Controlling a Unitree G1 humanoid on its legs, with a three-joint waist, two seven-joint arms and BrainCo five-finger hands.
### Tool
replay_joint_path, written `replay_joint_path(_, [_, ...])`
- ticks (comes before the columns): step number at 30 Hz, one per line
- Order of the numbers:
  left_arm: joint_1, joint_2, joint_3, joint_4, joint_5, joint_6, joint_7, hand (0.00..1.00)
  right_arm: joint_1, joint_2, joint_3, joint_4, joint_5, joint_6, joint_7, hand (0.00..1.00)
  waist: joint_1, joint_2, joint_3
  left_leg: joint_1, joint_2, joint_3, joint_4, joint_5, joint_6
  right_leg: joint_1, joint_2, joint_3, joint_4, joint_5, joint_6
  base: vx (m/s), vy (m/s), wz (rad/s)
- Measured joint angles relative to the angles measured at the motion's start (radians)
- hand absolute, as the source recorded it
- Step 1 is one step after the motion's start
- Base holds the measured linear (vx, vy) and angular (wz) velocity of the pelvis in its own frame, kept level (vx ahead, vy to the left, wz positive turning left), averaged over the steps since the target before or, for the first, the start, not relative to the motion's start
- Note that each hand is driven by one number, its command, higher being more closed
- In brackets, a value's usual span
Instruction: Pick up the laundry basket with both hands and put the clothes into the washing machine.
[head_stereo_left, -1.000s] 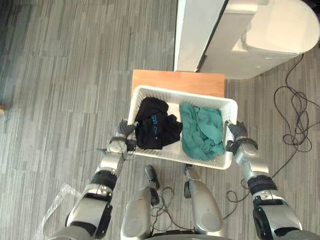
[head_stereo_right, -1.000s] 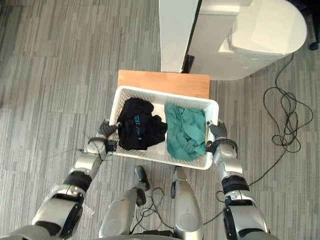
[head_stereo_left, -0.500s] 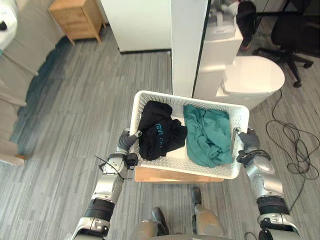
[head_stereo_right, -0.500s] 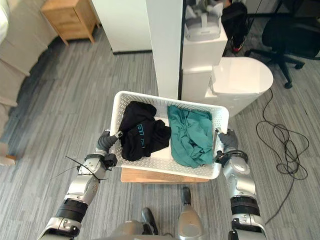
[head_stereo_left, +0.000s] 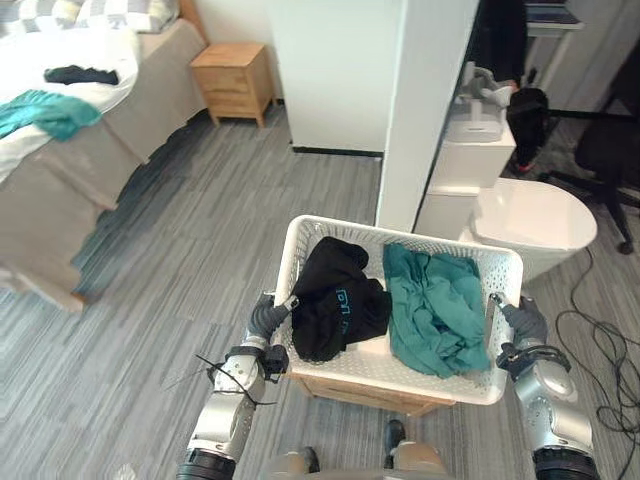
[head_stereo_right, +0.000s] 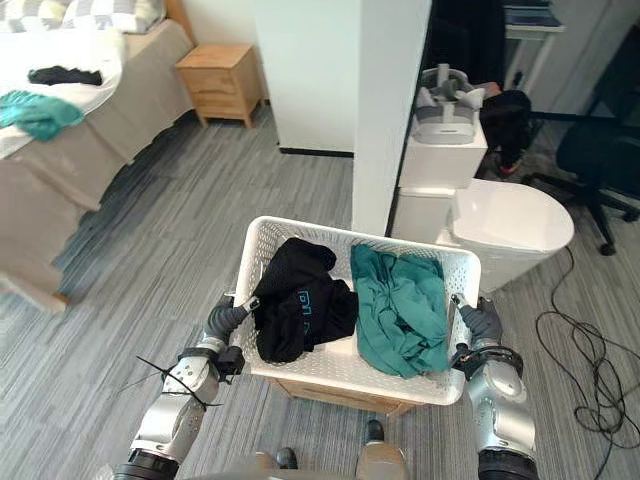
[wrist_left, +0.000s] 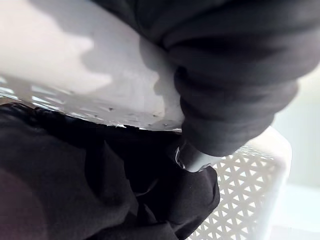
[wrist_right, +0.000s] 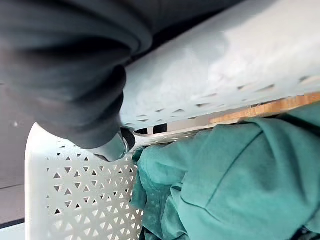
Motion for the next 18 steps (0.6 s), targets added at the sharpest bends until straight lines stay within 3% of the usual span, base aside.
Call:
replay_joint_path(1, [0.011,0.002,0.003,-0.009,0.000,0.000,0.001,1.00,-0.009,0.008,0.001,0.002,-0.002,0.002,0.000,1.00,0.007,-0.011,0.005,0.005,-0.017,-0.062,0.042,-0.025,-0.030,-0.014,-0.016,0.015,0.018,-0.011,-0.008,-0.18,-0.016,-0.18])
replay_joint_path(2, [0.018,0.003,0.002,-0.021,0.000,0.000,0.001,1.00,-0.016,0.012,0.001,0.003,-0.004,0.002,0.000,1.00,0.012,-0.011,0.008,-0.003,-0.015,-0.087,0.118,-0.051,-0.032,-0.017,-0.015,0.022,0.026,-0.011,-0.007,-0.18,0.021,-0.41])
replay_joint_path(4, [0.030,0.011,0.002,-0.044,0.007,0.000,0.001,1.00,-0.013,0.024,0.008,0.003,-0.004,0.000,-0.003,1.00,0.011,0.011,-0.006,0.021,0.000,-0.188,0.317,-0.131,-0.054,-0.017,0.015,0.056,0.029,0.004,0.006,-0.16,0.087,-0.56])
replay_joint_path(5, [0.031,0.014,0.001,-0.048,0.008,0.000,0.001,1.00,-0.012,0.028,0.018,0.001,-0.002,-0.003,-0.012,1.00,0.001,0.020,-0.012,0.045,0.015,-0.225,0.320,-0.153,-0.069,-0.028,0.033,0.073,0.029,0.010,0.013,-0.21,0.205,-0.58])
replay_joint_path(6, [0.026,0.018,-0.001,-0.049,0.009,0.000,0.002,1.00,-0.007,0.029,0.021,-0.003,0.002,-0.010,-0.019,1.00,-0.010,0.025,-0.022,0.070,0.021,-0.268,0.272,-0.215,-0.077,-0.057,0.054,0.096,0.028,0.018,0.026,-0.25,0.243,-0.49])
replay_joint_path(8, [0.013,0.021,-0.012,-0.049,0.021,0.000,0.002,1.00,0.025,0.043,0.013,-0.026,0.012,-0.019,-0.021,1.00,-0.010,0.015,-0.028,0.082,0.013,-0.265,0.200,-0.301,-0.049,-0.111,0.066,0.131,0.019,0.041,0.060,-0.23,0.188,-0.60])
replay_joint_path(9, [0.004,0.027,-0.019,-0.047,0.029,0.006,0.002,1.00,0.051,0.069,0.001,-0.041,0.016,-0.020,-0.024,1.00,-0.003,-0.009,-0.026,0.073,0.002,-0.241,0.193,-0.321,-0.035,-0.128,0.062,0.172,0.001,0.060,0.077,-0.38,0.202,-0.91])
replay_joint_path(10, [0.005,0.045,-0.025,-0.047,0.036,0.022,0.002,1.00,0.100,0.101,-0.002,-0.079,0.016,-0.015,-0.031,1.00,0.004,-0.039,-0.025,0.049,0.003,-0.182,0.202,-0.311,-0.019,-0.119,0.064,0.207,-0.075,0.063,0.093,-0.40,0.192,-0.90])
replay_joint_path(11, [0.004,0.055,-0.029,-0.047,0.038,0.027,0.001,1.00,0.128,0.112,-0.001,-0.105,0.016,-0.013,-0.041,1.00,0.007,-0.046,-0.027,0.038,0.006,-0.159,0.202,-0.304,-0.006,-0.118,0.071,0.216,-0.107,0.028,0.139,-0.39,0.192,-1.21])
replay_joint_path(12, [0.003,0.067,-0.031,-0.048,0.038,0.028,-0.002,1.00,0.172,0.131,-0.005,-0.156,0.016,-0.013,-0.050,1.00,0.012,-0.045,-0.028,0.012,0.026,-0.103,0.197,-0.291,0.027,-0.142,0.074,0.231,-0.119,0.032,0.145,-0.33,0.170,-1.36])
replay_joint_path(13, [-0.001,0.068,-0.033,-0.048,0.042,0.028,-0.004,1.00,0.197,0.148,-0.013,-0.186,0.016,-0.014,-0.058,1.00,0.015,-0.071,-0.045,-0.009,0.046,-0.037,0.196,-0.278,0.040,-0.165,0.089,0.233,-0.074,0.047,0.120,-0.33,0.161,-1.62])
replay_joint_path(15, [-0.013,0.068,-0.057,-0.048,0.045,0.028,-0.006,1.00,0.224,0.157,-0.031,-0.217,0.016,-0.015,-0.061,1.00,0.033,-0.092,-0.059,-0.012,0.081,0.082,0.194,-0.261,0.039,-0.128,0.098,0.185,0.002,0.040,0.101,-0.21,0.092,-1.69])
replay_joint_path(17, [-0.037,0.068,-0.066,-0.048,0.045,0.029,-0.005,1.00,0.222,0.157,-0.049,-0.221,0.016,-0.017,-0.062,1.00,0.038,-0.090,-0.059,-0.008,0.123,0.164,0.194,-0.256,0.036,-0.120,0.098,0.138,0.055,0.046,0.042,-0.16,0.013,-1.53])
replay_joint_path(18, [-0.063,0.067,-0.078,-0.048,0.045,0.032,-0.005,1.00,0.224,0.168,-0.062,-0.231,0.022,-0.020,-0.064,1.00,0.029,-0.093,-0.061,0.005,0.152,0.210,0.187,-0.247,0.030,-0.118,0.081,0.081,0.148,-0.002,0.007,-0.15,-0.038,-1.58])
